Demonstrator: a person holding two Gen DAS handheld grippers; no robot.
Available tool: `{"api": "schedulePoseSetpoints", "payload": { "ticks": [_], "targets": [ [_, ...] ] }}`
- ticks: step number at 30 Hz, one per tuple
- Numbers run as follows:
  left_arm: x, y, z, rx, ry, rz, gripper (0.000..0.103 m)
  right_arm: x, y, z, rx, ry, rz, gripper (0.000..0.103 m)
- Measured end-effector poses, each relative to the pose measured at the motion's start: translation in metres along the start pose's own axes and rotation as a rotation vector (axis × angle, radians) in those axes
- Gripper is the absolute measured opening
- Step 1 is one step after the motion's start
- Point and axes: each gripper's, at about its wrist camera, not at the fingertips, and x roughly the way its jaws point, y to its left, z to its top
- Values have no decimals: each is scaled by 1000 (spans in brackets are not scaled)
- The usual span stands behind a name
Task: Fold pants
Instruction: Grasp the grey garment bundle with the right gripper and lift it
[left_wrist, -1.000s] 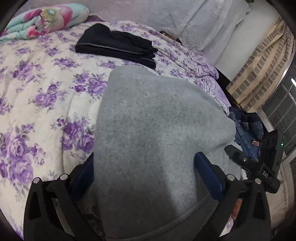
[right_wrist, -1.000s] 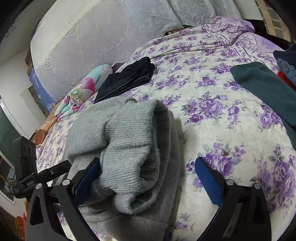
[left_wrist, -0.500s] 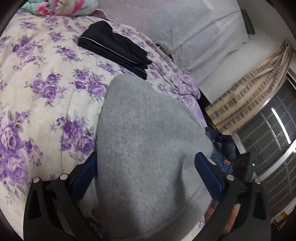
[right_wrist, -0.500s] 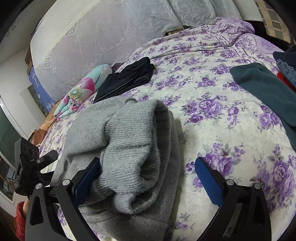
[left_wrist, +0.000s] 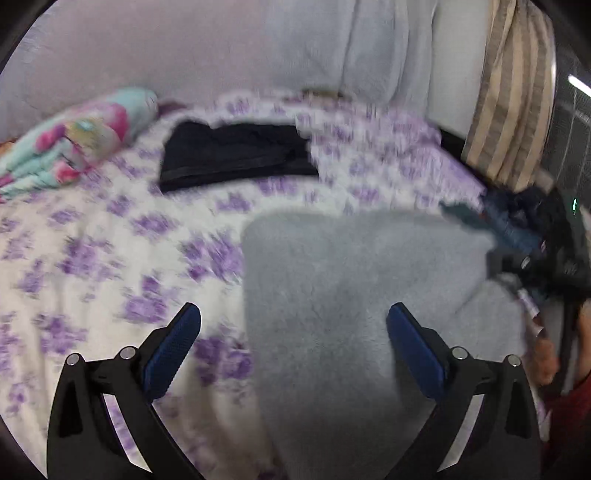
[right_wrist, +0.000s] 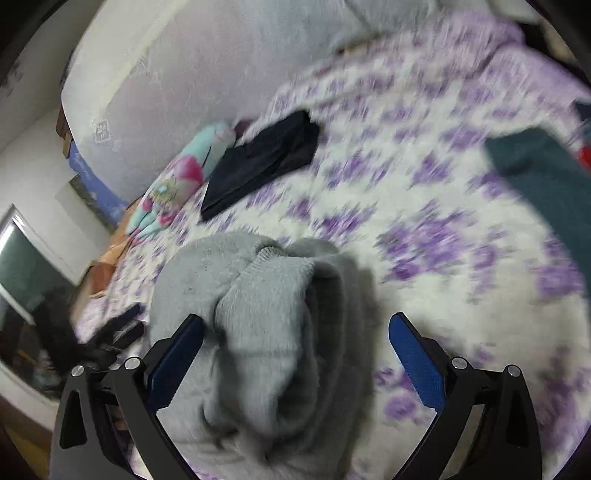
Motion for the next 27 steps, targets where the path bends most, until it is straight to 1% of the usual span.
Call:
{"api": "schedulePoseSetpoints", "payload": {
  "ticks": [1, 2, 4, 6, 8, 9, 10, 11, 12, 15, 17, 18, 20, 21, 23, 24, 25, 27],
  "targets": [
    [4, 1, -2, -10, 9, -8, 99, 9, -3, 0, 20, 31, 35, 100],
    [6, 7, -1, -41, 14, -47, 99, 20, -9, -3, 45, 56, 70, 100],
    [7, 17, -2, -90, 33, -125, 99, 20, -9, -6, 19, 24, 102, 100],
    [10, 20, -10, -134, 59, -205, 99, 20, -10, -6, 23, 31, 113, 100],
    [14, 14, -13, -127, 80, -308, 99, 21, -8, -7, 11, 31, 116, 100],
    [14, 10, -14, -104, 87, -318, 99, 22, -8, -6, 9, 32, 116, 100],
    [12, 5, -15, -73, 86, -307, 99, 21, -9, -6, 6, 35, 120, 100],
    [11, 4, -16, -65, 85, -310, 99, 21, -9, -7, 3, 42, 129, 100],
    [11, 4, -16, -64, 89, -321, 99, 19, -9, -8, 1, 52, 137, 100],
    [16, 18, -18, -112, 119, -396, 99, 12, -16, -9, 9, 78, 178, 100],
    [16, 18, -19, -113, 129, -411, 99, 4, -26, -8, 53, 72, 217, 100],
    [18, 16, -18, -106, 133, -409, 99, 1, -32, -6, 93, 66, 252, 100],
    [22, 10, -15, -89, 143, -405, 99, 5, -37, -2, 146, 59, 271, 100],
    [23, 9, -14, -86, 145, -406, 99, 10, -34, 0, 140, 62, 260, 100],
    [24, 9, -13, -93, 144, -414, 99, 23, -19, 3, 77, 105, 199, 100],
    [24, 10, -14, -98, 141, -418, 99, 26, -14, 3, 57, 111, 182, 100],
    [24, 10, -14, -100, 138, -419, 99, 26, -10, 2, 46, 99, 178, 100],
    [22, 10, -14, -96, 131, -413, 99, 23, -12, -2, 46, 67, 198, 100]
  ]
}}
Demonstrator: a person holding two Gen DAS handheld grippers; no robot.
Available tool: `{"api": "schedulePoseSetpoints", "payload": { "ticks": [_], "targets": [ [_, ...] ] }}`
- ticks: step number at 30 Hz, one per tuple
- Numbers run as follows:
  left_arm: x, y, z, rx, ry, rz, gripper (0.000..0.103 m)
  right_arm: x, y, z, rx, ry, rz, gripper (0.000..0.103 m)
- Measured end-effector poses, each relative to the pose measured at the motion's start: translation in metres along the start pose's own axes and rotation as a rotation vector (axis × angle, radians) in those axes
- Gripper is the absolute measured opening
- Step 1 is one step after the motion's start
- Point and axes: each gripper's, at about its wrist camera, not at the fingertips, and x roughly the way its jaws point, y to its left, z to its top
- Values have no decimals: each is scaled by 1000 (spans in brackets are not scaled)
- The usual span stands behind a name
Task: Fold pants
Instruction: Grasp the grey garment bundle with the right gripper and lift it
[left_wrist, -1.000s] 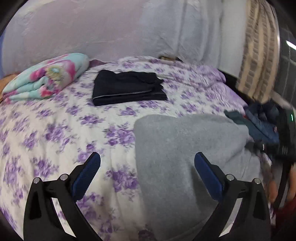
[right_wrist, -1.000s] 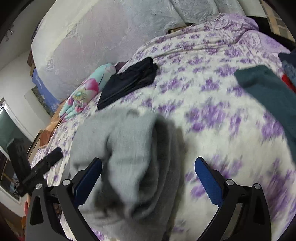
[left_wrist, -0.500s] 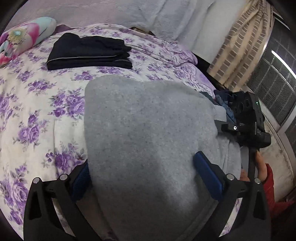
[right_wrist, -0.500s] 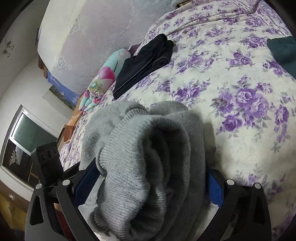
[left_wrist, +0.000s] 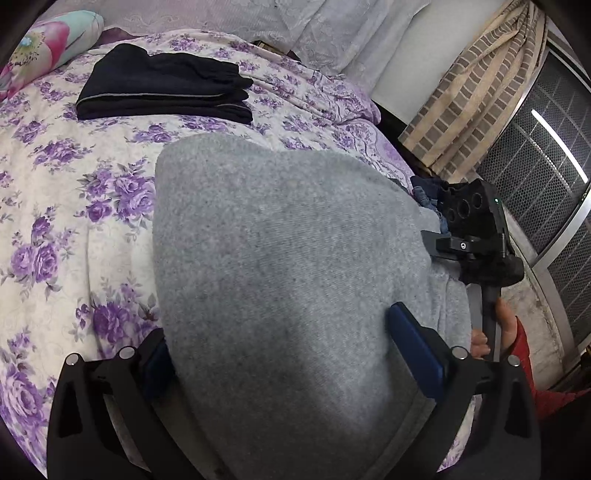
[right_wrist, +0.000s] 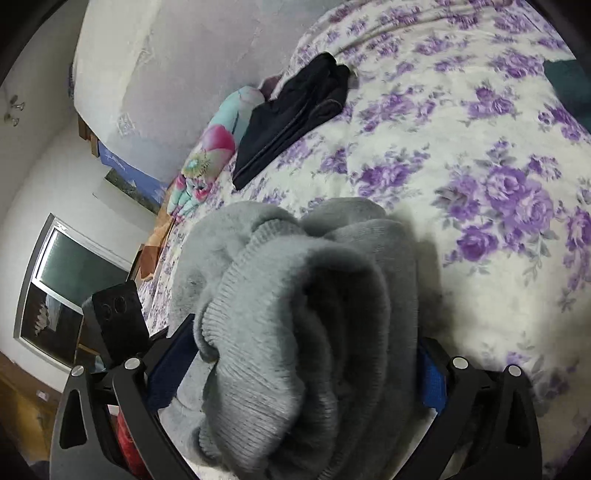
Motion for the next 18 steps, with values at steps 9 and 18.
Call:
{"api": "schedulePoseSetpoints", "payload": {
  "ticks": [9, 18],
  "targets": [
    [-4, -12, 0, 47, -34, 60, 98, -10, 3, -10, -19, -80, 21, 100],
    [-11, -14, 1, 56, -74, 39, 90, -13, 24, -18, -108, -125, 3, 81]
  ]
}}
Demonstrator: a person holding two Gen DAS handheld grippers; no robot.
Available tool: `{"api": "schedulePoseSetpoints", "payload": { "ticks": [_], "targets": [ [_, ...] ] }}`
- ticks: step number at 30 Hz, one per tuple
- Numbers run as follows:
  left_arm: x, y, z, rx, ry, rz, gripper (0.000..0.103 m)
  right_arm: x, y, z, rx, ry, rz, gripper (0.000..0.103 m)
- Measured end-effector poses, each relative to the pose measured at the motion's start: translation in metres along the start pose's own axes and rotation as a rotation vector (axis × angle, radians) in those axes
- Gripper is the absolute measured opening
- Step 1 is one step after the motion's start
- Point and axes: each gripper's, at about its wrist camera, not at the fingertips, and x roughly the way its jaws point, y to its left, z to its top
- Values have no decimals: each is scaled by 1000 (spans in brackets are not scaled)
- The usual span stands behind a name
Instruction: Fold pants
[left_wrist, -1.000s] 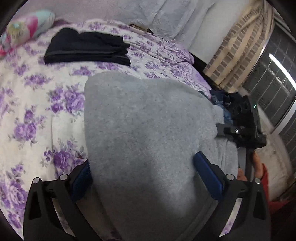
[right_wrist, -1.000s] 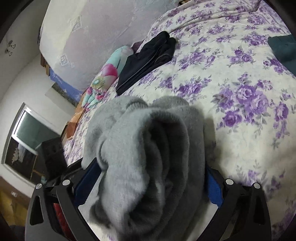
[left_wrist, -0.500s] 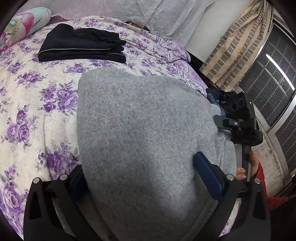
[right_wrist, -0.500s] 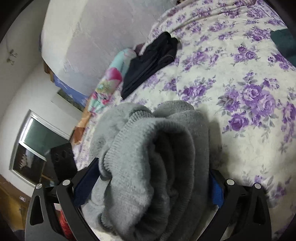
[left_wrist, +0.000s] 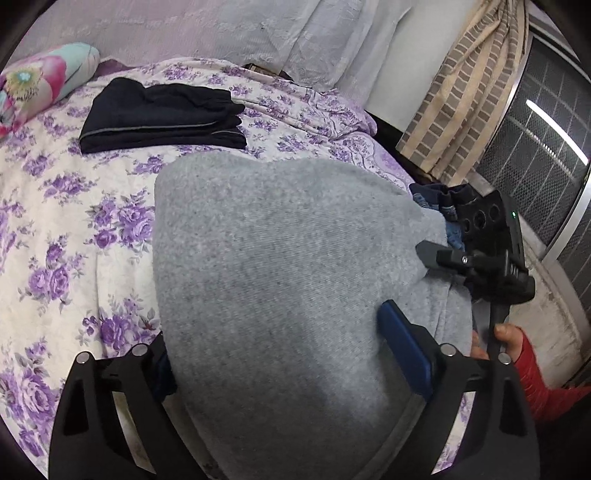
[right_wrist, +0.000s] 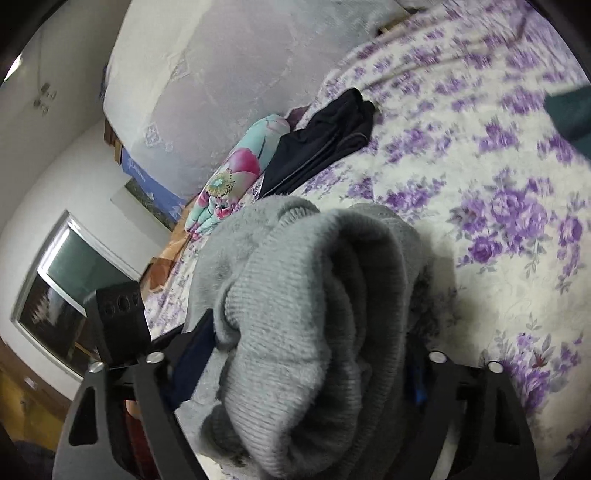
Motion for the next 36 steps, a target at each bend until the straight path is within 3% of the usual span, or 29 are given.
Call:
{"api": "schedulePoseSetpoints", "payload": {
  "ticks": [6, 9, 12, 21, 36],
  "targets": [
    [-7, -8, -2, 37, -39, 15, 79, -17, 11, -7, -48, -83, -33, 71],
    [-8, -26, -5, 123, -58, 104, 76, -22, 31, -16, -142, -132, -113, 70],
    [-9, -38, -8, 178, -75, 166, 75, -21, 26, -15, -121, -130, -115, 69],
    [-11, -47, -10, 217, -101, 234, 73, -20, 23, -13, -99, -133, -119, 69],
    [-15, -53, -13, 247, -130, 255, 69, -22, 27, -15, -99, -144, -137, 68]
  ]
}}
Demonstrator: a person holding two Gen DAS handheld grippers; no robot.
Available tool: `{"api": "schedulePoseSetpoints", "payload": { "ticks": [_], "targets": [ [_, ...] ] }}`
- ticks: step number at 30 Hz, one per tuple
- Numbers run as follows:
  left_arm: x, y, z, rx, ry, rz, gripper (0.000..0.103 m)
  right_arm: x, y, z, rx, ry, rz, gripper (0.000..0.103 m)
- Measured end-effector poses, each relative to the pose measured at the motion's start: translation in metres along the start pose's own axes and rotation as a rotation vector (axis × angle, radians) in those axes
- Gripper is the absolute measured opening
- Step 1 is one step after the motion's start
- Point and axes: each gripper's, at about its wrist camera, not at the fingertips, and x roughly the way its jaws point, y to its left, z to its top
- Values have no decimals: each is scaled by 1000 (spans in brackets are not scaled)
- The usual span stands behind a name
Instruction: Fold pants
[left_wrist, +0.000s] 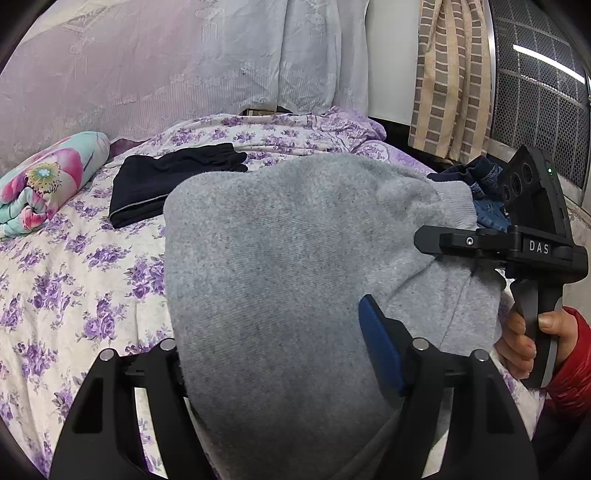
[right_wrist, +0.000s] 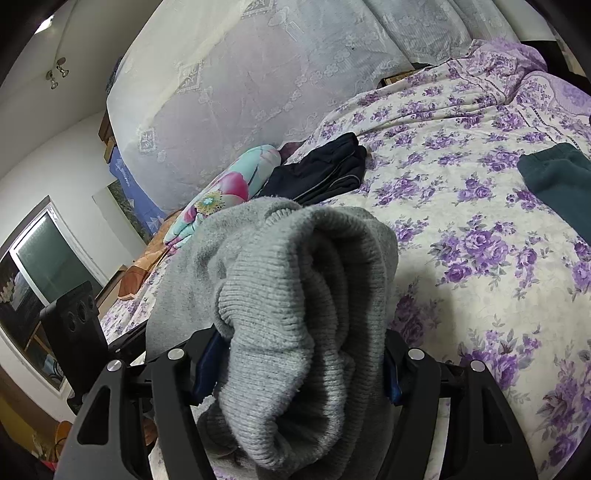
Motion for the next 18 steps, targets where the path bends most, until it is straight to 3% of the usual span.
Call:
{"api": "schedulePoseSetpoints", "payload": {
  "ticks": [18],
  "targets": [
    [0, 2, 0, -1, 1, -4, 68, 6, -4, -1, 2, 23, -25, 69]
  ]
}}
